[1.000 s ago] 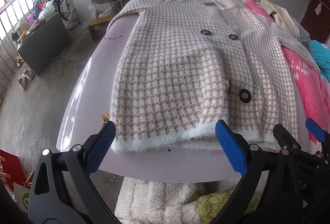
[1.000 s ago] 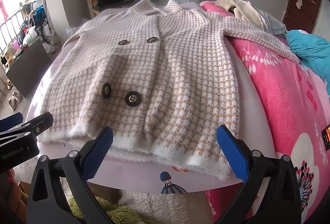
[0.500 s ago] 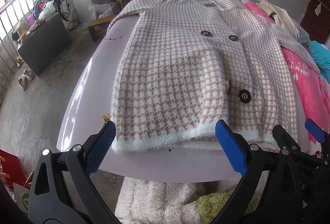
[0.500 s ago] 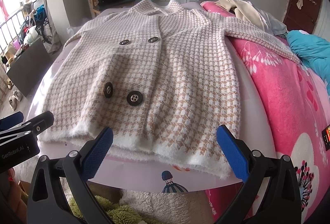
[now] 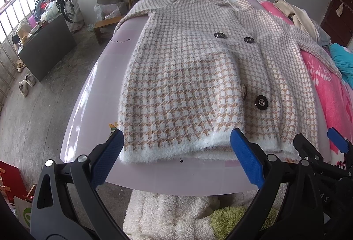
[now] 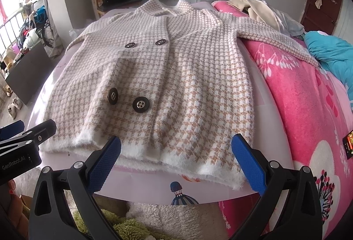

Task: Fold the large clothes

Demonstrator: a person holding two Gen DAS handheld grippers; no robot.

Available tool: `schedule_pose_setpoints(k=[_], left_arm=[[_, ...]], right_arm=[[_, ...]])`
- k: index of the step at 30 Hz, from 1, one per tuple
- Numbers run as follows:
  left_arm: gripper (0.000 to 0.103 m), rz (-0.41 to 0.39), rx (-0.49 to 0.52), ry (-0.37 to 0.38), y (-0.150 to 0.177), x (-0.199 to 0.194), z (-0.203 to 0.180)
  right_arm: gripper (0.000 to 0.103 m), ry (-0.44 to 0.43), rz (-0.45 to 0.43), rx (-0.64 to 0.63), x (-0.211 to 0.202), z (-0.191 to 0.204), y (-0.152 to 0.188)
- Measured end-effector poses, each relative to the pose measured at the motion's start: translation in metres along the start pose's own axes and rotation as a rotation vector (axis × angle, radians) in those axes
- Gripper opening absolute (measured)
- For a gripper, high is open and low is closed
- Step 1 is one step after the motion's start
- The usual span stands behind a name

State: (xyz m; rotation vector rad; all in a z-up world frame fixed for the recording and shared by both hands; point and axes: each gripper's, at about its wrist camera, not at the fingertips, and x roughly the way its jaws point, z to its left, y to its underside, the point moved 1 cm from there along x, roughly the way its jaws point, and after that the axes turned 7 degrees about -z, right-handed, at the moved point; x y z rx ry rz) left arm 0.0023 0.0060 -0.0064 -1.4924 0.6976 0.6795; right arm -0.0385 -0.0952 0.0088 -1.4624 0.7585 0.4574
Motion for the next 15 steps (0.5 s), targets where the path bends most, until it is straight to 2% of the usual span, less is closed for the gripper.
schedule_pose_setpoints(k=[15], left_arm=[[0.093, 0.0, 0.0, -0.009, -0.0001, 0.0014, -0.0006]], right_arm=[[0.098, 0.002, 0.0, -0.007, 0.001, -0.0004, -0.0004]])
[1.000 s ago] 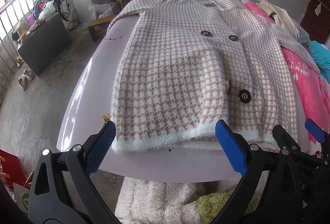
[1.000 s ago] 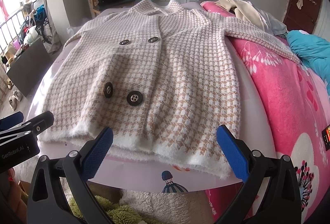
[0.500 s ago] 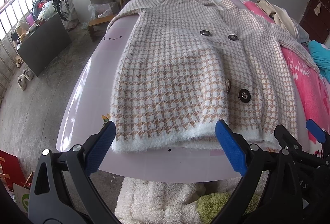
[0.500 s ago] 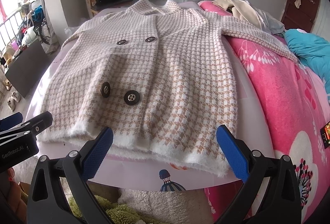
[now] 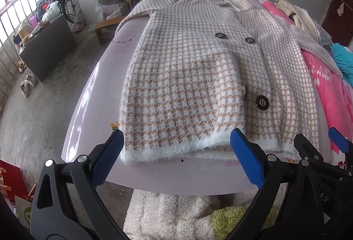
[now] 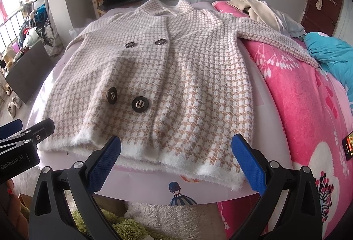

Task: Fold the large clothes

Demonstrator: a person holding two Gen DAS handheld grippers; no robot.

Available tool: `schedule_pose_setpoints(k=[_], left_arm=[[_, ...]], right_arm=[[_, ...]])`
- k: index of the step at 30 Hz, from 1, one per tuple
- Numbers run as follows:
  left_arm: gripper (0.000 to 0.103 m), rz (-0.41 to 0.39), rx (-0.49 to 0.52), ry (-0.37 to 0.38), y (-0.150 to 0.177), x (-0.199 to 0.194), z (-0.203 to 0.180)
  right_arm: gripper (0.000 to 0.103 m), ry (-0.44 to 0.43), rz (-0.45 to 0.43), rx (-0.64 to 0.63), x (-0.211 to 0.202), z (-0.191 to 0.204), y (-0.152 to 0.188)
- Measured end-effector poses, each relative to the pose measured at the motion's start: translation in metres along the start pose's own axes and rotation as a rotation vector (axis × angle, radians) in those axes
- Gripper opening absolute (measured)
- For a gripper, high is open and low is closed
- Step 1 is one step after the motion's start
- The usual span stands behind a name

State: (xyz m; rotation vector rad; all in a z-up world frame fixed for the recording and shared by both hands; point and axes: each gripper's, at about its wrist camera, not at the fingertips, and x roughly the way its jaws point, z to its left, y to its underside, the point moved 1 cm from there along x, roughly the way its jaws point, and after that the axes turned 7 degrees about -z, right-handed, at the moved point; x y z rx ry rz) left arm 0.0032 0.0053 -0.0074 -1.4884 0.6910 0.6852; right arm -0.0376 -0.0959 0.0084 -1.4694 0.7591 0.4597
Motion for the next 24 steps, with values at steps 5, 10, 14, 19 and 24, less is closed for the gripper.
schedule_pose_setpoints(k=[5, 10, 14, 19, 24], left_arm=[[0.093, 0.003, 0.008, -0.009, -0.002, 0.005, -0.001], [0.093, 0.013, 0.008, -0.018, -0.007, 0.015, 0.003], [0.093, 0.024, -0.009, -0.045, -0.015, 0.028, 0.011], [0.093, 0.041, -0.021, -0.066, -0.027, 0.042, 0.016], [0.093, 0.053, -0.017, -0.053, -0.037, 0.056, 0.015]], right_arm=[[0.098, 0.008, 0.003, 0.003, 0.004, -0.002, 0.0], [0.098, 0.034, 0.016, 0.001, 0.017, -0.012, -0.004], [0.098, 0.052, 0.033, 0.011, 0.028, -0.021, -0.008], [0.098, 0.064, 0.062, 0.014, 0.043, -0.027, -0.012], [0.098, 0.056, 0.091, 0.005, 0.057, -0.029, -0.02]])
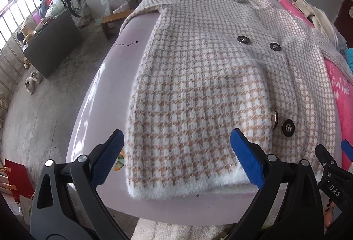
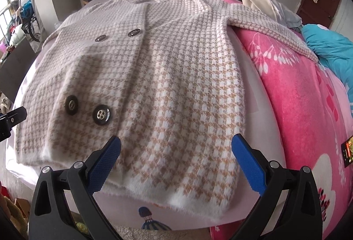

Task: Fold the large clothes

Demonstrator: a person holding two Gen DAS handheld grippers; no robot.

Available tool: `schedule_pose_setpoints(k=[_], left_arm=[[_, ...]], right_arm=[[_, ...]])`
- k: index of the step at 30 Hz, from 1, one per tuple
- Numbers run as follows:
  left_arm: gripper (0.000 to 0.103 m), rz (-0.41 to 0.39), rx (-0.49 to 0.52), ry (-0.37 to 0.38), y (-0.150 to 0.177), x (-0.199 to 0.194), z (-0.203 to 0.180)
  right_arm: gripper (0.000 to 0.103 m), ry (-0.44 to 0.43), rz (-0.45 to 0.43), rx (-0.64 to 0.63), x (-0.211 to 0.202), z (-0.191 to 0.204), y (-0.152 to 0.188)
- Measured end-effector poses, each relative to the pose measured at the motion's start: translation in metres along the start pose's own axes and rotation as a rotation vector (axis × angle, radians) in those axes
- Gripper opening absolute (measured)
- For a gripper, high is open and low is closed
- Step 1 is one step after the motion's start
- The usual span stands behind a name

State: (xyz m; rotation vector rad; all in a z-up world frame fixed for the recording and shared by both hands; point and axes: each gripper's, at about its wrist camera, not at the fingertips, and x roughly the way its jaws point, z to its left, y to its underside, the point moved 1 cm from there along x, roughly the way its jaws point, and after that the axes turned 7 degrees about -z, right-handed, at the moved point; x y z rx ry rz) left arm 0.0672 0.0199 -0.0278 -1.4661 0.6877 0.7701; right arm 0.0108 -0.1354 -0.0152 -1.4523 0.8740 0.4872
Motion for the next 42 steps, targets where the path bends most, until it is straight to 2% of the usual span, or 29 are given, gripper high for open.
schedule_pose_setpoints(k=[3, 5, 8, 10, 14, 16, 18, 23, 25, 26, 28, 31, 35, 36, 38, 39, 40, 42], left_arm=[[0.093, -0.005, -0.012, 0.045, -0.003, 0.005, 0.004], [0.093, -0.041, -0.008, 0.082, -0.005, 0.006, 0.01], [0.093, -0.091, -0.025, 0.164, -0.006, 0.006, 0.024], [0.094, -0.091, -0.039, 0.194, -0.007, 0.008, 0.033], [0.095, -0.064, -0.042, 0.228, -0.005, 0.021, 0.047], [0.095, -0.058, -0.021, 0.2, -0.001, 0.029, 0.052], [0.095, -0.044, 0.002, 0.184, 0.003, 0.036, 0.054], [0.093, -0.015, 0.029, 0.18, 0.014, 0.047, 0.057], [0.073, -0.004, 0.017, 0.194, 0.016, 0.052, 0.059], [0.072, -0.003, 0.01, 0.194, 0.015, 0.053, 0.06], [0.06, -0.024, 0.004, 0.183, 0.012, 0.054, 0.06], [0.049, -0.038, 0.007, 0.17, 0.009, 0.055, 0.059], [0.043, -0.033, 0.003, 0.179, 0.012, 0.053, 0.057], [0.043, -0.04, 0.018, 0.171, 0.014, 0.052, 0.055], [0.042, -0.053, 0.015, 0.158, 0.015, 0.053, 0.054], [0.038, -0.068, 0.007, 0.146, 0.014, 0.054, 0.053], [0.026, -0.081, 0.013, 0.132, 0.013, 0.053, 0.051], [0.009, -0.088, 0.028, 0.13, 0.009, 0.051, 0.046]], right_arm=[[0.098, -0.053, 0.02, 0.019, 0.006, -0.009, -0.005], [0.098, -0.087, 0.023, 0.046, 0.009, -0.02, -0.009], [0.098, -0.096, 0.015, 0.087, 0.013, -0.043, -0.013], [0.098, -0.109, 0.024, 0.1, 0.015, -0.055, -0.014], [0.098, -0.174, 0.057, 0.164, 0.021, -0.077, -0.012], [0.098, -0.214, 0.082, 0.196, 0.024, -0.084, -0.009], [0.093, -0.245, 0.098, 0.223, 0.025, -0.087, -0.006], [0.067, -0.285, 0.127, 0.27, 0.034, -0.093, -0.002], [0.062, -0.271, 0.134, 0.298, 0.044, -0.097, -0.001], [0.058, -0.268, 0.132, 0.309, 0.047, -0.099, -0.001], [0.052, -0.281, 0.12, 0.343, 0.052, -0.103, -0.002], [0.048, -0.295, 0.115, 0.367, 0.056, -0.106, -0.003], [0.032, -0.327, 0.149, 0.372, 0.052, -0.103, 0.008], [0.031, -0.326, 0.148, 0.37, 0.051, -0.102, 0.012], [0.021, -0.309, 0.132, 0.366, 0.051, -0.102, 0.015], [0.017, -0.309, 0.125, 0.362, 0.052, -0.104, 0.015], [0.012, -0.307, 0.117, 0.353, 0.053, -0.104, 0.014], [0.01, -0.297, 0.11, 0.326, 0.052, -0.102, 0.009]])
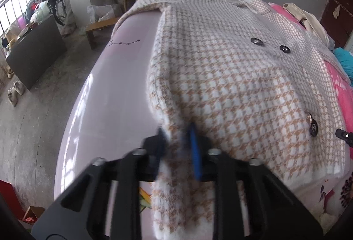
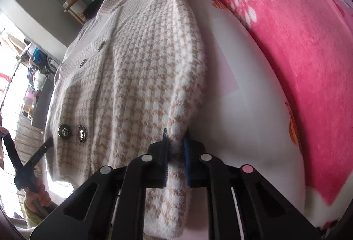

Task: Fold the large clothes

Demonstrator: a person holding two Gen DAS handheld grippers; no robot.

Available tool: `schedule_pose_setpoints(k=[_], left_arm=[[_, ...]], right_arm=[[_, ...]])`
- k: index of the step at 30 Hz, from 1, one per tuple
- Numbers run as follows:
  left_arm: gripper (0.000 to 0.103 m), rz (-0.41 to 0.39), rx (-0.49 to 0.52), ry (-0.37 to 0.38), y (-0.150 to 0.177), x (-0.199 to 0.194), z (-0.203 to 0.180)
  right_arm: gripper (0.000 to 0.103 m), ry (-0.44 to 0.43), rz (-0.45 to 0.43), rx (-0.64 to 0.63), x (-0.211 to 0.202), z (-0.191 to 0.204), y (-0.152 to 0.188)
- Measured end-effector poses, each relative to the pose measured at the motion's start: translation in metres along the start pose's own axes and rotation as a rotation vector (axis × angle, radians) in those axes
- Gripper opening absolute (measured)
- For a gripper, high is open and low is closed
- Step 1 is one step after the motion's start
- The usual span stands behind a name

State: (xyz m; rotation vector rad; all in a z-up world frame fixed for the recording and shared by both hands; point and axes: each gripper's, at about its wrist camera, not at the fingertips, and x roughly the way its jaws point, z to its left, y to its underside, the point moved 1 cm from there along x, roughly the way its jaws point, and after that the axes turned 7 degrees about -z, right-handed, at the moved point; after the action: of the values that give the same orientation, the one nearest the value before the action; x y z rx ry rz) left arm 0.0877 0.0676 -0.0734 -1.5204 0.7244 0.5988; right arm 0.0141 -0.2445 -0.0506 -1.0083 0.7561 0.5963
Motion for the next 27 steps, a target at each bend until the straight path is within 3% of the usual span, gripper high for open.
schedule_pose_setpoints(k=[3, 7, 9, 14, 18, 21, 23, 25, 27], left_arm=[[0.007, -0.061, 0.082, -0.016, -0.006, -0.023, -0.009], [0.006, -0.144, 0.13, -0.014, -0.014, -0.07, -0.01], [0.006, -0.149, 0.116, 0.019, -0.014, -0.089, -0.006], [0.006, -0.08, 0.097, 0.031, 0.007, -0.114, 0.001], [0.008, 0.048, 0.001, 0.042, 0.036, -0.111, 0.02], [0.015, 0.111, -0.073, 0.043, 0.042, -0.096, 0.039], [0.028, 0.104, -0.123, 0.041, 0.031, -0.094, 0.054], [0.047, 0.045, -0.175, 0.035, 0.013, -0.097, 0.076], [0.056, -0.017, -0.224, 0.03, -0.008, -0.098, 0.097]], right_arm=[[0.008, 0.062, -0.032, -0.153, -0.017, 0.021, -0.006], [0.007, 0.033, -0.099, -0.223, -0.052, 0.035, -0.019], [0.007, 0.02, -0.121, -0.254, -0.07, 0.04, -0.022], [0.007, -0.008, -0.091, -0.251, -0.102, 0.027, -0.008], [0.008, -0.026, 0.019, -0.178, -0.103, 0.003, 0.016], [0.021, 0.036, 0.102, -0.166, -0.086, -0.012, 0.019], [0.034, 0.065, 0.13, -0.169, -0.083, -0.013, 0.012], [0.047, 0.095, 0.084, -0.229, -0.089, 0.0, -0.007], [0.06, 0.075, 0.024, -0.291, -0.09, 0.022, -0.028]])
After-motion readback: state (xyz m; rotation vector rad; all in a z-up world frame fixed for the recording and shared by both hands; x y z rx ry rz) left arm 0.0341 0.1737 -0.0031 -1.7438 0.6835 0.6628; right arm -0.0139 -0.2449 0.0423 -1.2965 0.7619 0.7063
